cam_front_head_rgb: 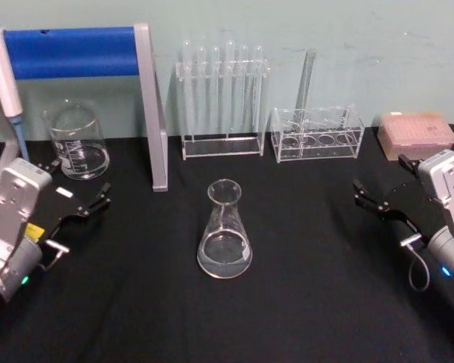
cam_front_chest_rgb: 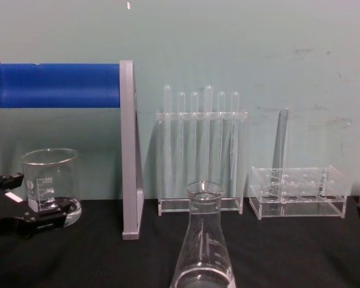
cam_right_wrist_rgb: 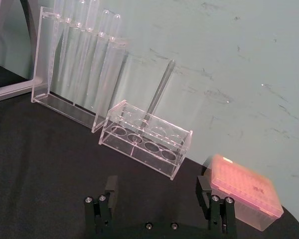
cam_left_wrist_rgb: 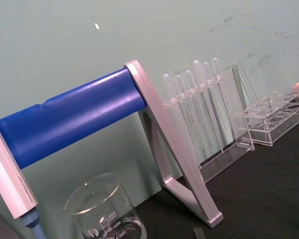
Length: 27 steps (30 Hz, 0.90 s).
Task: Grasp the erlenmeyer flask with one hand, shake it three times, then place it back.
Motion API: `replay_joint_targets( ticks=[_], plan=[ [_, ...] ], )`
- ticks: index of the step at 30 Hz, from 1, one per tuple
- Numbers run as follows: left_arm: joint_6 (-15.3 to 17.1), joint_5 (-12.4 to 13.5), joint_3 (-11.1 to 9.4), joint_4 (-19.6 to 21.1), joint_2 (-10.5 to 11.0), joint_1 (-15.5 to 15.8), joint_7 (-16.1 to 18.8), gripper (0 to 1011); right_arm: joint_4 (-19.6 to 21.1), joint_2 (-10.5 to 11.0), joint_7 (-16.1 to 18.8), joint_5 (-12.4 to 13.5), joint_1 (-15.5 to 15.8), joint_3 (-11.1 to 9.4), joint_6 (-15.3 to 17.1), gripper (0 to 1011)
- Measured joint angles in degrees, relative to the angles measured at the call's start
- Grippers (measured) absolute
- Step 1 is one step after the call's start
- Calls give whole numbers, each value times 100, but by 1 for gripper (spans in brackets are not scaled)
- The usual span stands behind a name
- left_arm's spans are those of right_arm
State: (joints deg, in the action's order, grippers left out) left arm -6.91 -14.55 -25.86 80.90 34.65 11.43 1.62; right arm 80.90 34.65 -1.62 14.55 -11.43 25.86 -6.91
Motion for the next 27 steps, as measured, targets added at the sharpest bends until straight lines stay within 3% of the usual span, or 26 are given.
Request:
replay_joint_targets(
  ticks=[20,27],
  plan=[
    [0,0,0,0,0,0,0,1001,0,0,0,0,0,0,0,1000],
    [0,0,0,0,0,0,0,1001,203,38,152,99,142,-175,87,1000]
  ],
)
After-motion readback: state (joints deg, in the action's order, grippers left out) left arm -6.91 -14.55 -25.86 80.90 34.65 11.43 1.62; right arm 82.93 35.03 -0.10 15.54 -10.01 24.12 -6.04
